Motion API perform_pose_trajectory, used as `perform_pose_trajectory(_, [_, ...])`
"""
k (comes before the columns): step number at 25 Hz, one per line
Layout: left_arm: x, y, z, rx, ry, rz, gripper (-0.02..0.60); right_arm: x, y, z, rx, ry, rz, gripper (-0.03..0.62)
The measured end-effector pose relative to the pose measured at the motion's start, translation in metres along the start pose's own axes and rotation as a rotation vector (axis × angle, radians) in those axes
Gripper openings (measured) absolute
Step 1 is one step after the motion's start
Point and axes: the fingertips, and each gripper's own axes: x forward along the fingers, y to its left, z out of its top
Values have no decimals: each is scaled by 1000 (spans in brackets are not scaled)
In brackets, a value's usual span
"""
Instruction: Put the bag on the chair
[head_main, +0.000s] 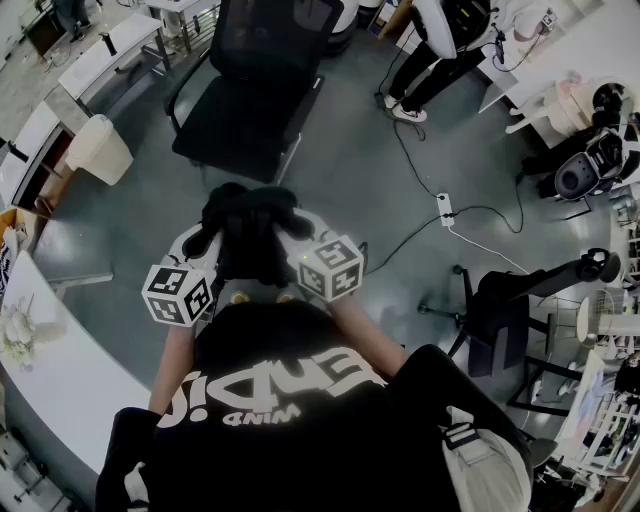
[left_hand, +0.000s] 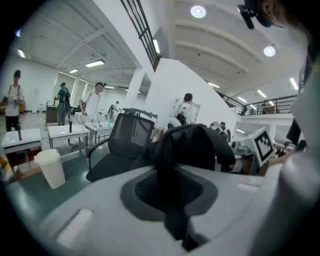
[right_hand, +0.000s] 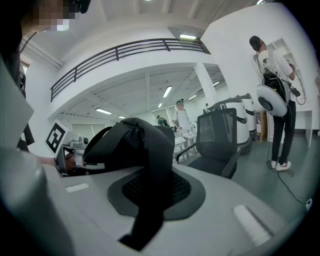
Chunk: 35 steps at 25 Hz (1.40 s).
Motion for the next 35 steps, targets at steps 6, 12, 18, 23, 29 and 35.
perform_pose_trajectory(6, [-4,5,3,-5,-11,-6,44,3,6,2,-5,-10,0,43])
perform_pose_trajectory(12, [-11,19,17,-16,-36,-43,43,13,13,15,-2,-52,-6,43])
perform_pose_trajectory(18, [-19,34,41,11,-60,-95,44,22,19,36,-29,-93,-10,43])
perform_pose_trajectory(23, [-24,47,49,41,-89,-118,44,33,27,41,-24,-122,-45,43])
perform_pose_trajectory(29, [-28,64,58,41,-110,-130,44,47,34,49,-43,-132,-73,43])
perform_pose_trajectory(35, [-12,82,60,23,-113,-138,44,69,21,53,-44,-120,-61,43])
